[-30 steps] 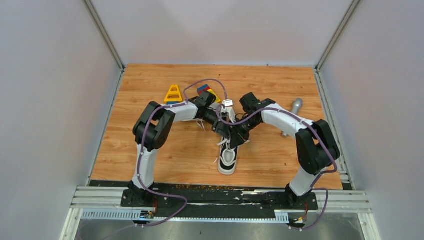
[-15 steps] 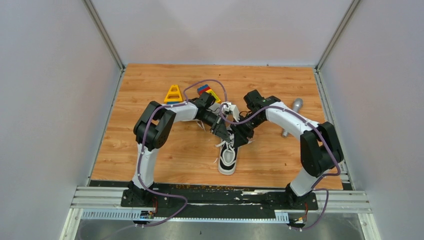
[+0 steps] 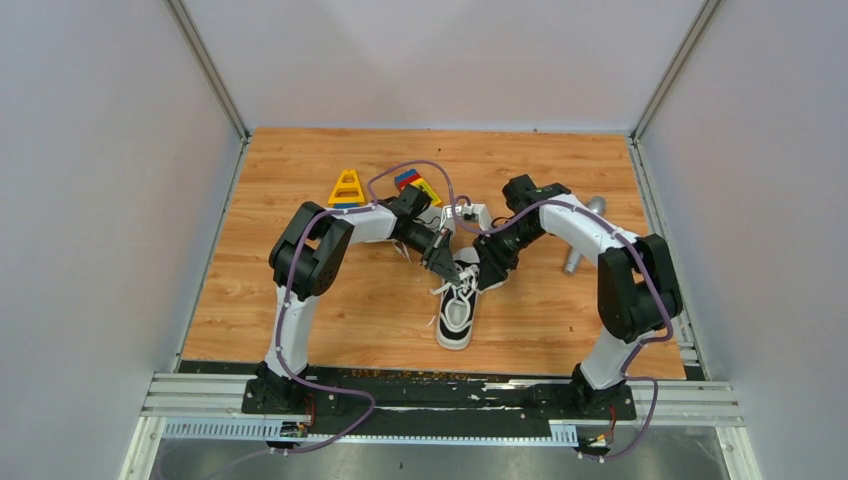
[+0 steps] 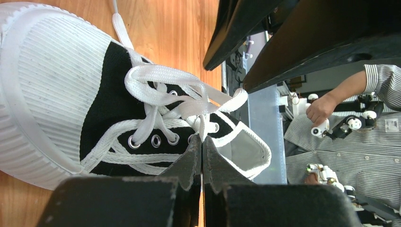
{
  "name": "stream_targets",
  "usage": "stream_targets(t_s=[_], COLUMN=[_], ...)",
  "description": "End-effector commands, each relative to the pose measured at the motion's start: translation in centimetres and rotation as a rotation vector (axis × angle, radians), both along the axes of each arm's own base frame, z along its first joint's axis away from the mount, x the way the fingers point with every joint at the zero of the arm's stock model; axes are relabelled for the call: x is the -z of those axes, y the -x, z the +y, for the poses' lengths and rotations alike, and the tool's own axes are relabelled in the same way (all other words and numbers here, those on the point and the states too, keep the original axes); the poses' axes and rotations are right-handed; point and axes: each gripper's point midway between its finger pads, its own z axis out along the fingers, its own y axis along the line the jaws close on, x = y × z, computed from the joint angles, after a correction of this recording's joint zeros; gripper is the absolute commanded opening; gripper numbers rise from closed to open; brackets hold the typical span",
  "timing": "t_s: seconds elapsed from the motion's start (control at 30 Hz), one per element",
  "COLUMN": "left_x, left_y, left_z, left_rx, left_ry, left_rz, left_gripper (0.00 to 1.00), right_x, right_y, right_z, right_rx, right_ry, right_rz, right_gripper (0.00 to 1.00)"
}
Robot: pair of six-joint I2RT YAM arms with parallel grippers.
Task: Tie the shoes
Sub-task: Cross the shoelace with the shoelace.
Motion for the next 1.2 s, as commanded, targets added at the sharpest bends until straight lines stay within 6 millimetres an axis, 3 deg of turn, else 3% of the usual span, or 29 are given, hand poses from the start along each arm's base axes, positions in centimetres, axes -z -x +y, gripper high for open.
stream_targets(t_s=[0.0, 0.23, 0.37, 0.5, 0.63, 0.8, 1.17], left_x=[-0.7, -1.5, -1.4, -1.4, -1.7, -2.2, -2.3], left_y=[-0.2, 0.0, -0.1, -0.6, -1.0, -1.3, -0.1], left_z=[-0.2, -0.2, -0.3, -0.6, -1.1, -1.4, -0.5], left_rx=[0.009, 0.026, 0.025, 0.011, -0.004, -0.007, 0.066], left_ry=[0.024, 0.057, 0.058, 0.044, 0.053, 0.08, 0.123], left_rz=[-0.001, 0.015, 0.008, 0.03, 0.054, 0.055, 0.008], left_gripper=[0.0, 0.0, 0.0, 0.0, 0.0, 0.0, 0.0], right_x=[-1.0, -0.9, -1.3, -1.6, -2.1, -0.9, 0.2], right_y=[-0.7, -2.5, -3.0, -2.3, -1.0, 0.4, -1.0], right_z=[1.7, 3.0, 3.6, 4.0, 4.4, 4.6, 4.2], right_rx=[-0.033, -0.024, -0.02, -0.029, -0.052, -0.114, -0.089], right_ry=[-0.108, -0.142, -0.162, -0.166, -0.173, -0.114, -0.047], right_rz=[0.016, -0.002, 0.008, 0.029, 0.021, -0.03, -0.108], right_gripper=[0.37, 0.34, 0.2, 0.03, 0.02, 0.02, 0.05])
